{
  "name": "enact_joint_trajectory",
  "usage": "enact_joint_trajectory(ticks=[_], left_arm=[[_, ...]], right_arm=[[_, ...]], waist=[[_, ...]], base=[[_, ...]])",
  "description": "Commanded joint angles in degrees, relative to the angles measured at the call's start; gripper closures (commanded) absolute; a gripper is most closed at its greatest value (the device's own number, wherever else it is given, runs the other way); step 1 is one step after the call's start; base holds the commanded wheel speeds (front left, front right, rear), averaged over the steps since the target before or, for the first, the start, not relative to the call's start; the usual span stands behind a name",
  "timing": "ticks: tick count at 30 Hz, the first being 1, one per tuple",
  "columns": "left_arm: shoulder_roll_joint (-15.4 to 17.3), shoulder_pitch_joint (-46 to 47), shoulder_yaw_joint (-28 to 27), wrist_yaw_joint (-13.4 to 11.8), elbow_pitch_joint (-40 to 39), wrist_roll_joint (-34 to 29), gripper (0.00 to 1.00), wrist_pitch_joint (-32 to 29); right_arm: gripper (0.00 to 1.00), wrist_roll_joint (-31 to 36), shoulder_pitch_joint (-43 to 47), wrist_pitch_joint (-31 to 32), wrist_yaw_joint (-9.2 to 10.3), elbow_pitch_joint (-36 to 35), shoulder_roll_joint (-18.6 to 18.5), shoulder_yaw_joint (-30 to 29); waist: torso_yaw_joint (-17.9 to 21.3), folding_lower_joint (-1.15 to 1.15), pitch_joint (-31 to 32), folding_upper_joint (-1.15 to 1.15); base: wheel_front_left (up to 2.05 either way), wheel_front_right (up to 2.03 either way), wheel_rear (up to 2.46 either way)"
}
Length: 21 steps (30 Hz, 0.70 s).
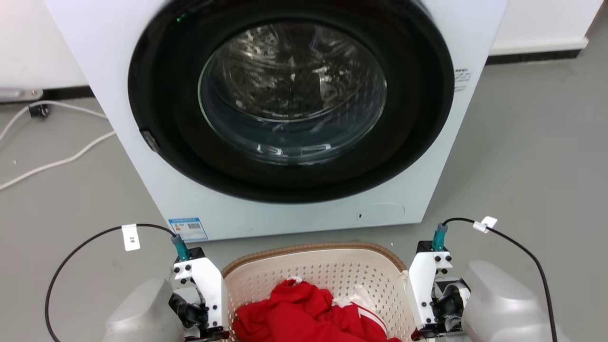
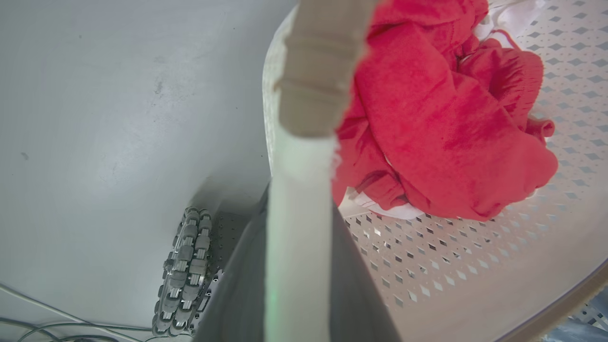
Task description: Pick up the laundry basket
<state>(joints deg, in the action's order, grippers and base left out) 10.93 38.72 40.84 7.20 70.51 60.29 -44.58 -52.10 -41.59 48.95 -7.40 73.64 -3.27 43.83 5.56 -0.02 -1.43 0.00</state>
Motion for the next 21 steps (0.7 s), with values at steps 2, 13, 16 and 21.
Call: enact_joint_trajectory(ticks=[2,13,16,21], left_arm=[[-1.1,-0.8,0.4,0.5,-0.7,0.8,1.00,0.0],[-1.7,-1.7,0.5,0.5,-0.4,1.9,1.00,1.3],[-1.8,-1.8,1.0,0.5,-0.4,2.0,1.00,1.7],[-1.7,-1.4,1.4,0.5,-0.8,2.2,1.00,2.2]], right_arm=[[1.00,-0.7,0.9,0.4,-0.16,-0.2,0.8,0.2],[1.00,-0.3,0.6,1.6,-0.16,0.0,0.8,0.2],[1.00,0.4,1.1,1.6,-0.16,0.0,0.8,-0.3],[1.00,1.4,0.7,1.8,-0.16,0.0,0.8,-1.0]], waist=[[0.0,0.02,2.4,0.00],[-0.2,0.02,5.1,0.00],[-0.3,0.02,5.9,0.00],[-0.2,0.02,5.9,0.00]], base=[[0.00,0.00,0.00],[0.00,0.00,0.00],[0.00,0.00,0.00],[0.00,0.00,0.00]])
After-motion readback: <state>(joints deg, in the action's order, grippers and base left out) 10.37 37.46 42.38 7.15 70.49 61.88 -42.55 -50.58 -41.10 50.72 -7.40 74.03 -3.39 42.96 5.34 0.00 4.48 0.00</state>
